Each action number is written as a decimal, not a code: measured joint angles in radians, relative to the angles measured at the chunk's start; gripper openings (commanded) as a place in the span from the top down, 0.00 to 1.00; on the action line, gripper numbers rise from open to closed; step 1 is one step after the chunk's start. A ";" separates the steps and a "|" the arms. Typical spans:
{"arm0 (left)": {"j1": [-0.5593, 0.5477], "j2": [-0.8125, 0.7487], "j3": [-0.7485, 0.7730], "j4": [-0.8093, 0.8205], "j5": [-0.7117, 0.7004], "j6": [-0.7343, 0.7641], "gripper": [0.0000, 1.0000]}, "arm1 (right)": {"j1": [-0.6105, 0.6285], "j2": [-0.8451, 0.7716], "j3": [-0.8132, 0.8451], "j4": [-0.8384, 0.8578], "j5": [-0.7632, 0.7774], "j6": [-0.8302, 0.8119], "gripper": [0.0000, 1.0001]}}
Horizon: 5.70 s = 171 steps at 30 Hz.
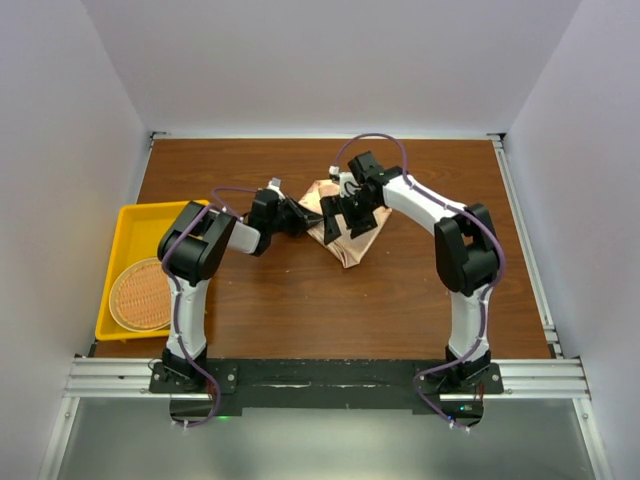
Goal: Fold the napkin, place the utensils inside, and roll it up
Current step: Roll the napkin with the utensil
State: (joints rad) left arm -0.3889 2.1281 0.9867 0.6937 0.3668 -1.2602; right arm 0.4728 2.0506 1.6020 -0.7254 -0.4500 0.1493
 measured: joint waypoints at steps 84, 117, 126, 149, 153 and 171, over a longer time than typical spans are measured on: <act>0.093 -0.172 0.238 -0.916 -0.054 0.494 0.51 | 0.037 0.236 -0.179 0.655 -0.554 0.525 1.00; 0.108 -0.051 0.391 -1.044 -0.011 0.440 1.00 | 0.069 0.126 0.064 0.147 -0.147 0.122 0.18; 0.109 -0.055 0.373 -1.044 0.026 0.401 1.00 | 0.398 -0.099 -0.030 0.198 0.446 -0.078 0.22; 0.126 -0.055 0.362 -1.093 0.091 0.378 1.00 | 0.570 0.045 -0.111 0.360 0.983 -0.263 0.40; 0.126 -0.055 0.362 -1.095 0.094 0.378 1.00 | 0.571 0.046 -0.116 0.366 0.991 -0.262 0.40; 0.128 -0.055 0.361 -1.110 0.103 0.369 1.00 | 0.600 0.052 -0.054 0.324 0.991 -0.215 0.17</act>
State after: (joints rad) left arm -0.2611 2.0735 1.3479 -0.4168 0.4702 -0.8917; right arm 1.0725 2.1029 1.5478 -0.4015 0.5411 -0.0654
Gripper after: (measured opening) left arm 0.056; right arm 0.823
